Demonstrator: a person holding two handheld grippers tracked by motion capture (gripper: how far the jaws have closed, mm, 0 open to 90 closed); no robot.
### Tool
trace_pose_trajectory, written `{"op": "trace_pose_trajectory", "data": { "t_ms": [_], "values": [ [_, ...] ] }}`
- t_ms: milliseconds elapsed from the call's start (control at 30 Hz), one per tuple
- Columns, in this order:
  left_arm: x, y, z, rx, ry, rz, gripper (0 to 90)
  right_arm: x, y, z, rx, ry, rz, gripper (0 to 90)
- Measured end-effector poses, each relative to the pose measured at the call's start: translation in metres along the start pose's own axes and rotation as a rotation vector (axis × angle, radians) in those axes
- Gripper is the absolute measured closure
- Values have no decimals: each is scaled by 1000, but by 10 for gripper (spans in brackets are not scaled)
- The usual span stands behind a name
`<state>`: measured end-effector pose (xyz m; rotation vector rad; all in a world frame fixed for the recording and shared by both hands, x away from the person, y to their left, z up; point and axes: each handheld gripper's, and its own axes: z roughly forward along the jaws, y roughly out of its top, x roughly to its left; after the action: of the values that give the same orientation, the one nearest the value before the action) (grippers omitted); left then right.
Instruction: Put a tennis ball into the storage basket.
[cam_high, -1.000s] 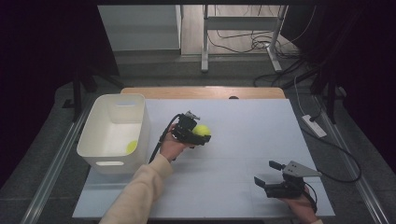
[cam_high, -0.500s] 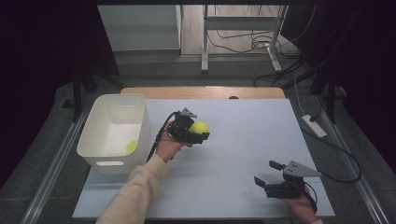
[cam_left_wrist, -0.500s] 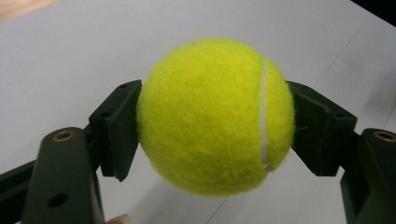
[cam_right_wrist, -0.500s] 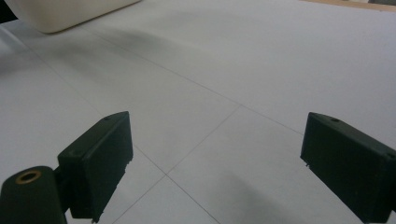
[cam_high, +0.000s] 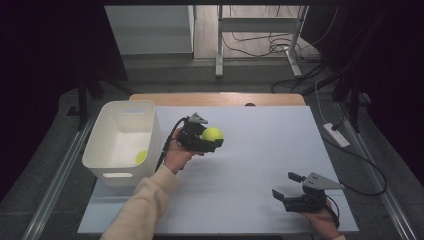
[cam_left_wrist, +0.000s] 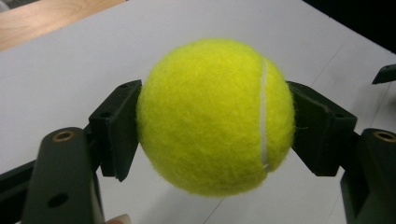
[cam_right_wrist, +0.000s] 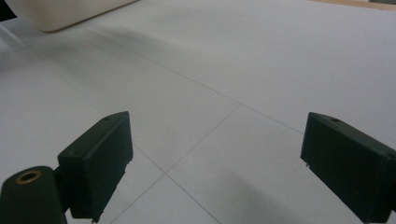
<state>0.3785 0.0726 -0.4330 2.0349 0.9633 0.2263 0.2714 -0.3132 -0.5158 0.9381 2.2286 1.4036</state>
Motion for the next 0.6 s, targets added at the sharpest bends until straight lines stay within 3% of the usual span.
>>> {"op": "trace_pose_trajectory", "data": {
  "t_ms": [600],
  "values": [
    [-5, 9, -17, -46, -5, 15, 266, 0, 0, 0, 4, -4, -2, 90]
  ]
}}
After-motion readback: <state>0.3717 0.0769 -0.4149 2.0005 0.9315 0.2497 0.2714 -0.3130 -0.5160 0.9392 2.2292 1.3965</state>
